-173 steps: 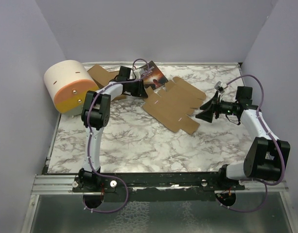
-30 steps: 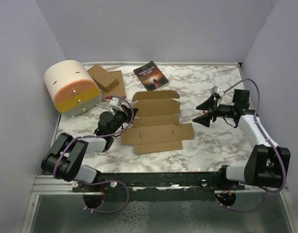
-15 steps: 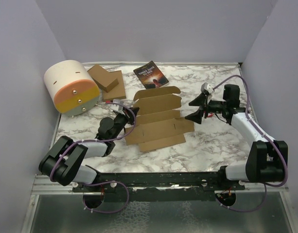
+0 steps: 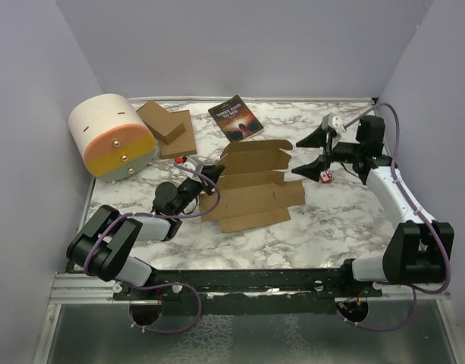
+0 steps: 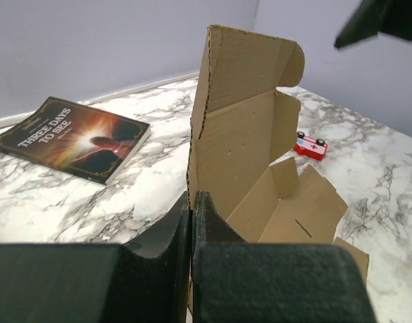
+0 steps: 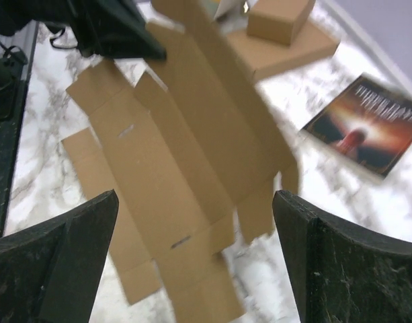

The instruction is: Fold the paper box

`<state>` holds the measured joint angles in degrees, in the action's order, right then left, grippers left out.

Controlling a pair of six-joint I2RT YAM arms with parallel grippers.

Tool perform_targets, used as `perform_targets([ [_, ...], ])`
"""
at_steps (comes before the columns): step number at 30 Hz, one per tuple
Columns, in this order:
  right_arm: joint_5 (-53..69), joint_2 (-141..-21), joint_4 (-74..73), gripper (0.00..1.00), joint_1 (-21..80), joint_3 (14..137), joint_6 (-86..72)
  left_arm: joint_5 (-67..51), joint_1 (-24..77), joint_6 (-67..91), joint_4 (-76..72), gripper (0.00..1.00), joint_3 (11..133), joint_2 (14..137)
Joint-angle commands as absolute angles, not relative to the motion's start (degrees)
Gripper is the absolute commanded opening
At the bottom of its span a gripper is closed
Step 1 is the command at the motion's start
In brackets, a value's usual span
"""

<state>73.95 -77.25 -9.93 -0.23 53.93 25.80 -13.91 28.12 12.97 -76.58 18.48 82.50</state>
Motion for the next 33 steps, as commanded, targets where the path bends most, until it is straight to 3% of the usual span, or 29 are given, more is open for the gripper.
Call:
perform_targets([
  [1,76.2,-79.7,-17.7,0.99,-0.4,65.2,33.0,-22.3,26.9,8.6,-80.8,0.0,21.0,84.4],
  [4,72.4,-79.8,-22.9,0.99,-0.4,67.4,37.7,-25.9,25.8,9.0,-81.8,0.0,21.9,85.1],
  [10,76.3,-75.6,-10.3,0.99,-0.4,55.6,31.5,-29.7,25.4,9.4,-83.0,0.0,22.7,85.6],
  [15,74.7,-76.2,-17.5,0.99,-0.4,57.1,40.3,-30.9,25.3,9.3,-82.0,0.0,22.9,85.1],
  [22,62.6,-75.6,-13.9,1.0,-0.8,57.5,34.3,-32.2,25.3,9.9,-81.3,0.0,22.9,85.0],
  [33,64.6,-74.7,-11.2,0.97,-2.2,54.5,34.4,-33.9,25.3,11.7,-81.4,0.0,23.6,85.0],
])
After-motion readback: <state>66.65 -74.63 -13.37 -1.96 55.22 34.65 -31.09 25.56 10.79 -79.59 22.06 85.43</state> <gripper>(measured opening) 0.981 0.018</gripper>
